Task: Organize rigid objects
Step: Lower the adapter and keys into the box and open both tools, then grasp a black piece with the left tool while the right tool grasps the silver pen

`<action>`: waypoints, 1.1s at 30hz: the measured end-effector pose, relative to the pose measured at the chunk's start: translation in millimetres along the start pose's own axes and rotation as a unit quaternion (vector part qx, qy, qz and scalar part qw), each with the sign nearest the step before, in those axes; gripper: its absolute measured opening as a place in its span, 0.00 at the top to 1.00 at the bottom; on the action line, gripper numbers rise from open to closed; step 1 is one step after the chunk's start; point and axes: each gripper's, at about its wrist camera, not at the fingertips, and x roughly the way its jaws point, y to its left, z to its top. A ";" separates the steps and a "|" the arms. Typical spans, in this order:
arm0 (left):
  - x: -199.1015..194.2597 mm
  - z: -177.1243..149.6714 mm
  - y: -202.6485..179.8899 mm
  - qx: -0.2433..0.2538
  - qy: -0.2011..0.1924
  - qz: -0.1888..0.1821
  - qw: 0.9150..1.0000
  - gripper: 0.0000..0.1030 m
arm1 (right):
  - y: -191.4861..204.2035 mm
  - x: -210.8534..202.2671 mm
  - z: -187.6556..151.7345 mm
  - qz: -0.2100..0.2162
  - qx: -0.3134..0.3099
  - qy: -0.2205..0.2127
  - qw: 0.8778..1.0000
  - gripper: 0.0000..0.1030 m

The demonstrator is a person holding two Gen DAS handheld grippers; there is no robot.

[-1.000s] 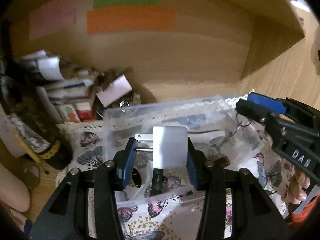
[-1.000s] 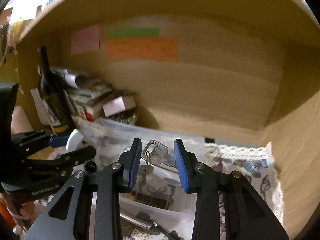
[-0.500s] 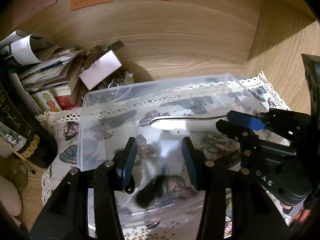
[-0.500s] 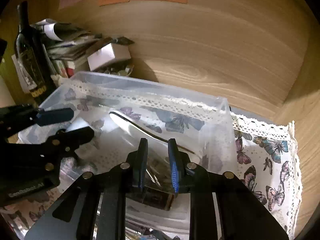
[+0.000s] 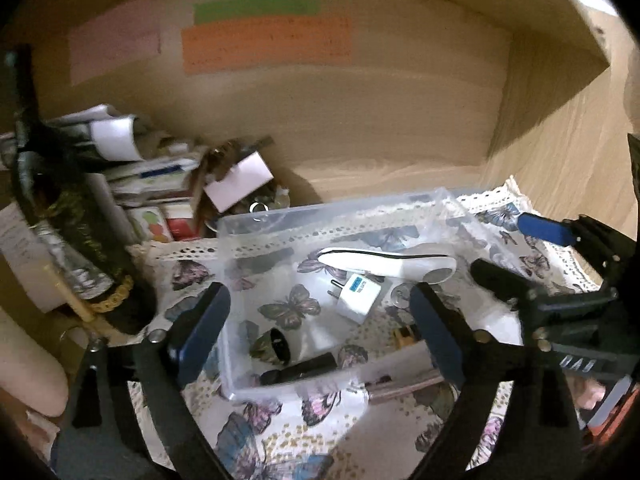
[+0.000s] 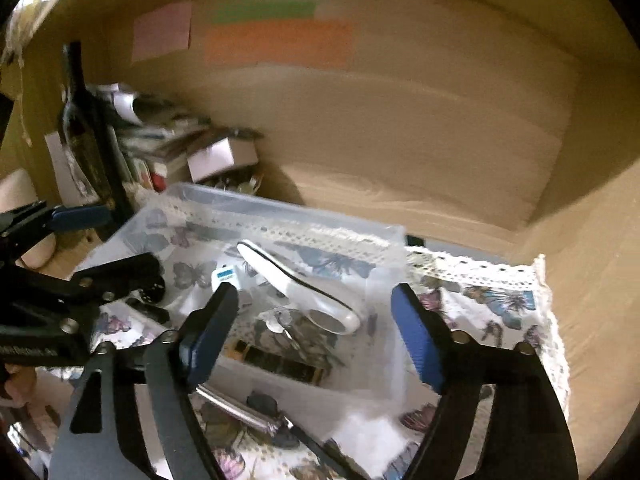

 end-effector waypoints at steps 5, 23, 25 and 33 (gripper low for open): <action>-23.0 -17.6 -1.9 0.011 -0.007 0.008 1.000 0.04 | -14.5 -21.0 -12.2 -0.012 0.010 -0.004 1.000 0.20; -30.5 -130.7 -51.3 0.046 0.092 -0.017 0.995 0.03 | -14.6 -34.0 -90.4 0.009 0.034 0.057 0.998 0.20; -31.0 -138.1 -55.4 0.047 0.096 -0.021 0.994 0.04 | -11.0 -35.5 -93.8 0.011 0.028 0.057 0.998 0.20; -27.5 -152.6 -59.7 0.045 0.089 -0.036 0.994 0.53 | 3.9 -28.1 -93.2 0.027 0.004 0.070 0.997 0.20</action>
